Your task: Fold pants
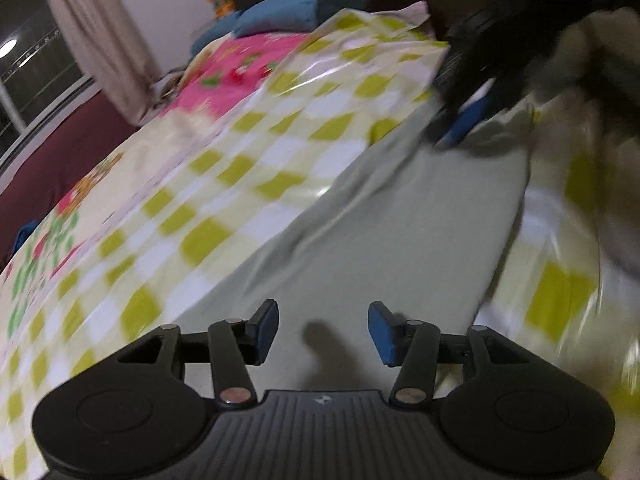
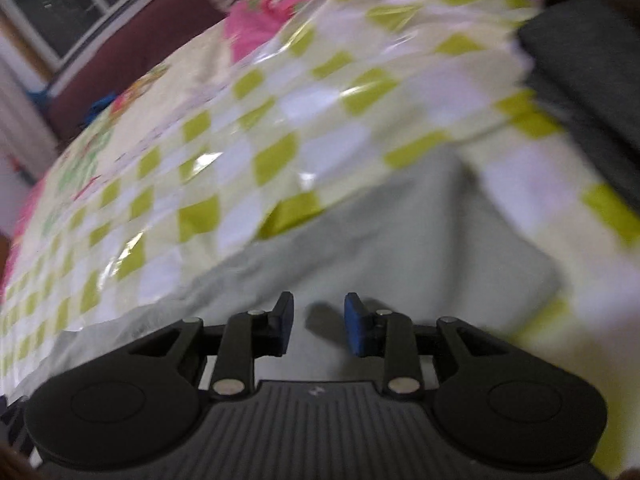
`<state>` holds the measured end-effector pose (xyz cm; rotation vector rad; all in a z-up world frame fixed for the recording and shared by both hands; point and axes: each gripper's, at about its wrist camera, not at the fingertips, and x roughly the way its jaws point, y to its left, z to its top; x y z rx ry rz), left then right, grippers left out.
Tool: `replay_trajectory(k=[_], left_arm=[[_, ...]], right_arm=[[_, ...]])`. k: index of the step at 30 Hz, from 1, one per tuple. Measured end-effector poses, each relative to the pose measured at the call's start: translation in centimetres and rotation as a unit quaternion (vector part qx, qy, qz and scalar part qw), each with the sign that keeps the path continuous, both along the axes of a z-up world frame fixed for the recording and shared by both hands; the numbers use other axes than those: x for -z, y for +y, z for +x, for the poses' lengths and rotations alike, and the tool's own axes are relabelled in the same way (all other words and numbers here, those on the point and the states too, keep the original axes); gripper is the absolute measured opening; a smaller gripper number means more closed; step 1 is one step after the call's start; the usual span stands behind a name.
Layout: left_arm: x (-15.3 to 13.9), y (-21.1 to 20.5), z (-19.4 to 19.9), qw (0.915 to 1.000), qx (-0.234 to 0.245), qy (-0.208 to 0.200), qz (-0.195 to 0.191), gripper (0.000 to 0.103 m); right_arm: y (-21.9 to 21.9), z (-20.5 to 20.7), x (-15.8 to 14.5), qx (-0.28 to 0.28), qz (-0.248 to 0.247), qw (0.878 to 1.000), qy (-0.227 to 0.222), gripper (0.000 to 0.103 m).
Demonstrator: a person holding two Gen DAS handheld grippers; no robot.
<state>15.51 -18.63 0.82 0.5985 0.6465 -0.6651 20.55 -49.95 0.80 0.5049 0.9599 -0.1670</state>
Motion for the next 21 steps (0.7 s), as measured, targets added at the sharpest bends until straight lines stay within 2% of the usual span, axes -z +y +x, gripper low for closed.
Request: replay_trajectory(k=[3,5,7,9,12,14,17,19,21], left_arm=[[0.9,-2.4,0.8,0.9999,0.013,0.008,0.006,0.064],[1.5,-3.2,1.2,0.9997,0.015,0.011,0.017,0.064],[2.0,-3.5,1.4,0.9996,0.017,0.014,0.018,0.065],[2.6,-3.4,1.4,0.9995,0.018,0.016,0.021,0.065],[3.2,-3.2,1.2,0.9995,0.017,0.014,0.023,0.067],[3.2,-3.2,1.1,0.9995,0.018,0.014,0.023,0.067],[3.2,-3.2,1.0,0.9993,0.026,0.01,0.026,0.067],[3.2,-3.2,0.9,0.9991,0.031,0.007,0.028,0.067],[3.2,-3.1,0.7,0.9989,0.036,0.001,0.032,0.067]], right_arm=[[-1.6,2.5,1.2,-0.004,-0.007,1.0,-0.022,0.024],[-3.3,2.6,0.5,0.015,-0.005,0.999,-0.041,0.025],[-4.9,0.9,-1.1,0.046,-0.02,0.997,-0.05,0.031],[-6.4,-1.4,-2.3,0.07,-0.018,0.996,-0.054,0.031],[-7.7,-6.1,-3.3,0.125,-0.022,0.991,-0.035,0.034],[-8.2,-8.9,-3.4,0.168,-0.001,0.986,-0.024,0.034],[-8.2,-11.5,-2.4,0.217,0.066,0.974,-0.022,0.035],[-8.1,-12.2,-1.3,0.229,0.102,0.967,-0.031,0.035],[-7.7,-11.6,-0.4,0.234,0.111,0.965,-0.033,0.035]])
